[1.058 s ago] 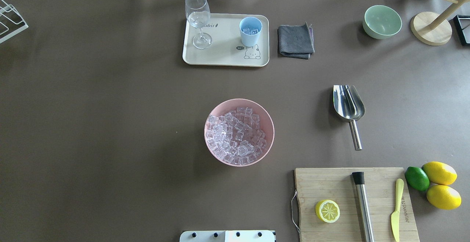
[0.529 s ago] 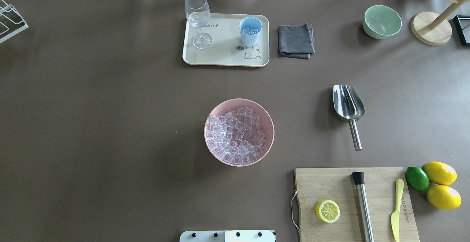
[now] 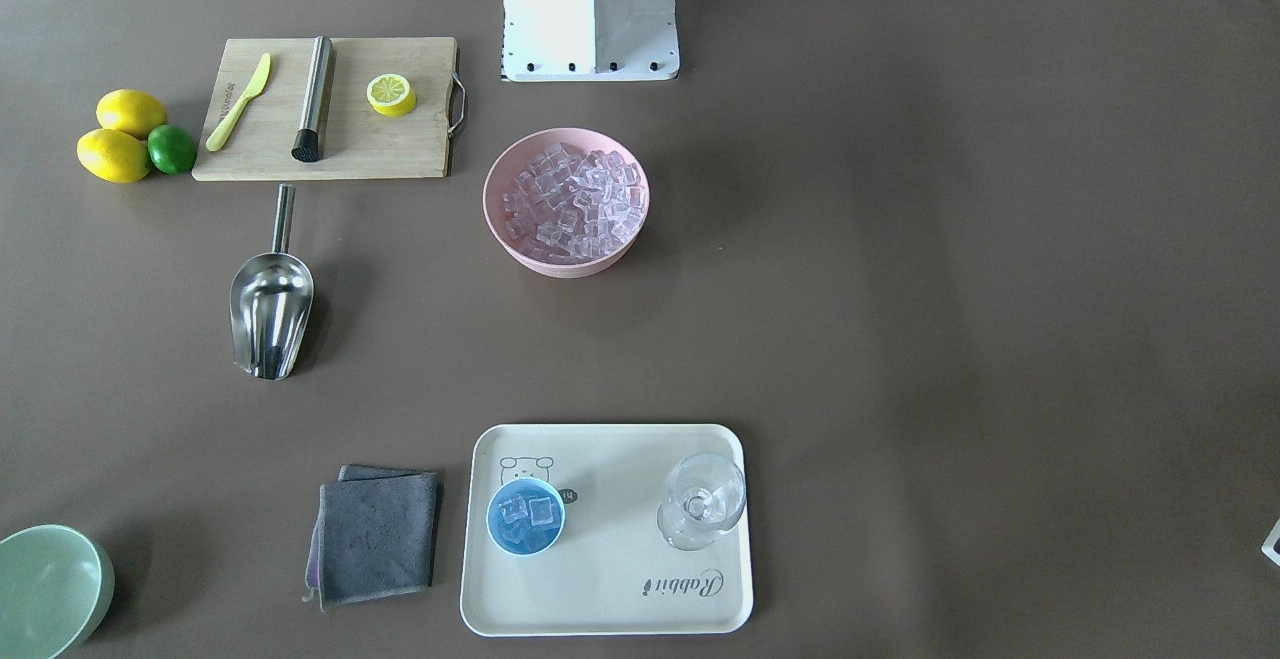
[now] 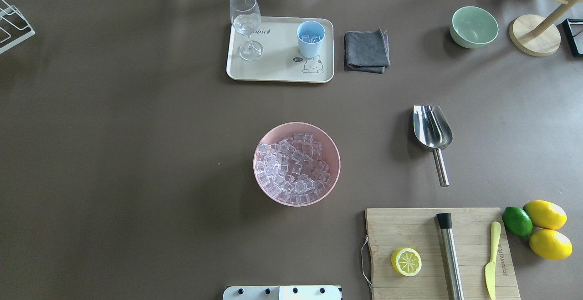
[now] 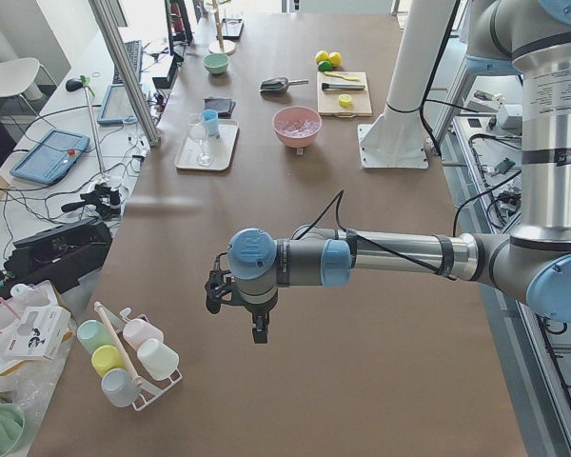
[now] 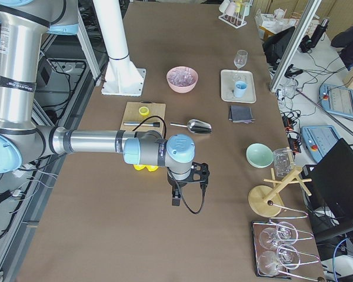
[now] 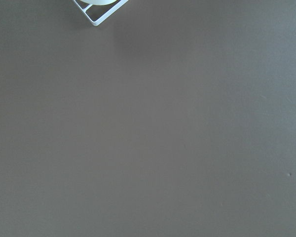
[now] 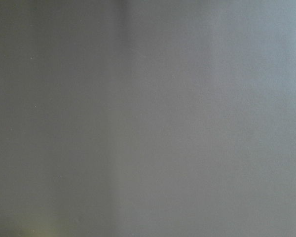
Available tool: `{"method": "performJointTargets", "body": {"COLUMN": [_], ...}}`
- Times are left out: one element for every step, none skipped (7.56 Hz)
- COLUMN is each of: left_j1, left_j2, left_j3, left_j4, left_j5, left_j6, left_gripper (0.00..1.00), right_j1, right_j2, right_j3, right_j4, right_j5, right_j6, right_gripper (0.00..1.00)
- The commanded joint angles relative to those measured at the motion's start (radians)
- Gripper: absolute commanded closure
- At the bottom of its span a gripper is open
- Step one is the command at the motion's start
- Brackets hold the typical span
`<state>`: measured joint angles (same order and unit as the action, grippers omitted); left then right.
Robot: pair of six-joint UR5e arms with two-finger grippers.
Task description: Put ice in cup with scoop
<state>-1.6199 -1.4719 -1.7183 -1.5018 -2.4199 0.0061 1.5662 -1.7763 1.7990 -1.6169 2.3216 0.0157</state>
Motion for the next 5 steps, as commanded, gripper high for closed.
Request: {"method": "performJointTargets", "body": {"left_j1": [0.001,-0.003,0.001,0.008,0.008], "left_j2": [-0.002,-0.002,-0.002,-0.002,-0.002], "left_j3": [-0.004,-0.012,-0.006,-0.007,-0.006], "left_j4": [-0.002,0.000,0.002,0.000,0.000], "left_j5": [0.004,-0.004,-0.005,-0.005,-0.005], "left_j6": [0.000,0.000,0.000,0.000,0.000], "left_gripper": [0.01,0.01,0.01,0.01,0.01], "right_j1": [0.000,0.000,0.000,0.000,0.000], "right_j2": [0.000,0.001,0.002,0.002,0.002], "right_j3": [0.003,0.002,0.002,0.002,0.000], "right_j4": [0.003,0.003,0.003,0.003,0.003], "right_j5": [-0.002,-0.002,-0.002,-0.004,-0.004], "right_j6": [-0.005,-0.003,0.000,0.000,-0.002], "right_gripper": [0.00,0.01,0.01,0.01,0.01]}}
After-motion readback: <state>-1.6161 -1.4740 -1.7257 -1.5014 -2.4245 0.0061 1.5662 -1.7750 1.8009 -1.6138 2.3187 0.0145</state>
